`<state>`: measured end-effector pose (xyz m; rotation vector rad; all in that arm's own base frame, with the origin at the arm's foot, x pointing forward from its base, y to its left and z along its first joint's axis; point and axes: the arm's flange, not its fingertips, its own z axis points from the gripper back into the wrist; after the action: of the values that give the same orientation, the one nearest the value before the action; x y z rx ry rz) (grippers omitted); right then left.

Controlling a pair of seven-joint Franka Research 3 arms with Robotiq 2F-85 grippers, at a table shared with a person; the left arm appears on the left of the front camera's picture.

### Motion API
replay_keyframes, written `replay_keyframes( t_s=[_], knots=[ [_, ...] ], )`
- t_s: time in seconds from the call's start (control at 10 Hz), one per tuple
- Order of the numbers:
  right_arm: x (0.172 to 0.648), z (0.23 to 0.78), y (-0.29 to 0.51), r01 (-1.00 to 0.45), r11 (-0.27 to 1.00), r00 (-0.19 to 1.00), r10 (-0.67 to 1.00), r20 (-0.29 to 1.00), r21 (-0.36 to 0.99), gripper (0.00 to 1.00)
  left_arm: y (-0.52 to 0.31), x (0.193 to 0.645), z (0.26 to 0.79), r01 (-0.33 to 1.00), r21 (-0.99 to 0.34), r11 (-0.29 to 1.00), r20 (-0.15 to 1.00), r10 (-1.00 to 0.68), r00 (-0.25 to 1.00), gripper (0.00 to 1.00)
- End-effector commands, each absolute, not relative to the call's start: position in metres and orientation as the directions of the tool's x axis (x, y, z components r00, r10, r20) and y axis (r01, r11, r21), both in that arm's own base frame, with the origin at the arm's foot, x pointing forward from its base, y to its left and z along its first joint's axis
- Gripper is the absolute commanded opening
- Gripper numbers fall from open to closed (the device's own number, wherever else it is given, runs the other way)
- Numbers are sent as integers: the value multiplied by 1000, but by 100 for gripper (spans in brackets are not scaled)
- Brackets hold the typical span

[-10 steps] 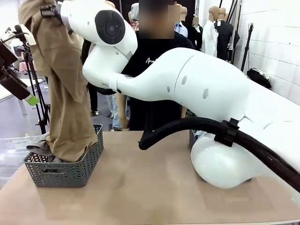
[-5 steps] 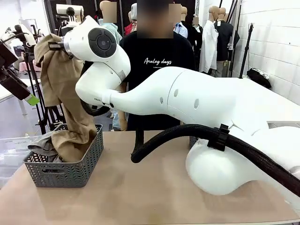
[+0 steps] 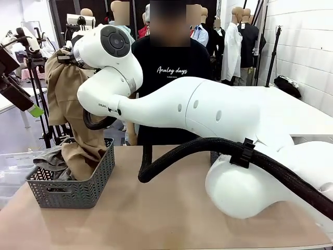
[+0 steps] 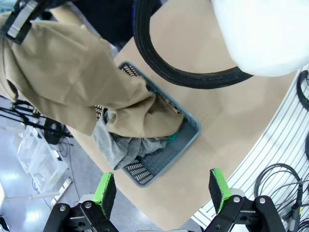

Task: Sort the tops and bottoms.
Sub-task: Sort the clothes according to human instructions.

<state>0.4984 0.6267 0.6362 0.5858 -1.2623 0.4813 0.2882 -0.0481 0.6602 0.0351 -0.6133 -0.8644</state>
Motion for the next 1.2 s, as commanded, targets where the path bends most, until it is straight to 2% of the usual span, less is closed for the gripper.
replay_keyframes(
  t_s=[0.0,0.1,0.4,0.6,0.8,1.1],
  knots=[
    [498,634,628,-631,761,259,20,966,153,0,-47,287,662,698,269,663,482,-720,499,100],
    [492,634,613,-637,750,344,72,936,176,0,-47,287,662,698,269,663,482,-720,499,100],
    [511,571,604,-617,721,580,143,802,317,0,-47,287,662,698,269,663,482,-720,499,100],
    [516,541,608,-607,727,640,208,740,321,0,-47,287,662,698,269,663,482,-720,499,100],
    [521,484,618,-574,740,706,231,670,351,0,-47,287,662,698,269,663,482,-720,499,100],
    [519,432,651,-600,731,714,307,629,325,0,-47,287,662,698,269,663,482,-720,499,100]
  ],
)
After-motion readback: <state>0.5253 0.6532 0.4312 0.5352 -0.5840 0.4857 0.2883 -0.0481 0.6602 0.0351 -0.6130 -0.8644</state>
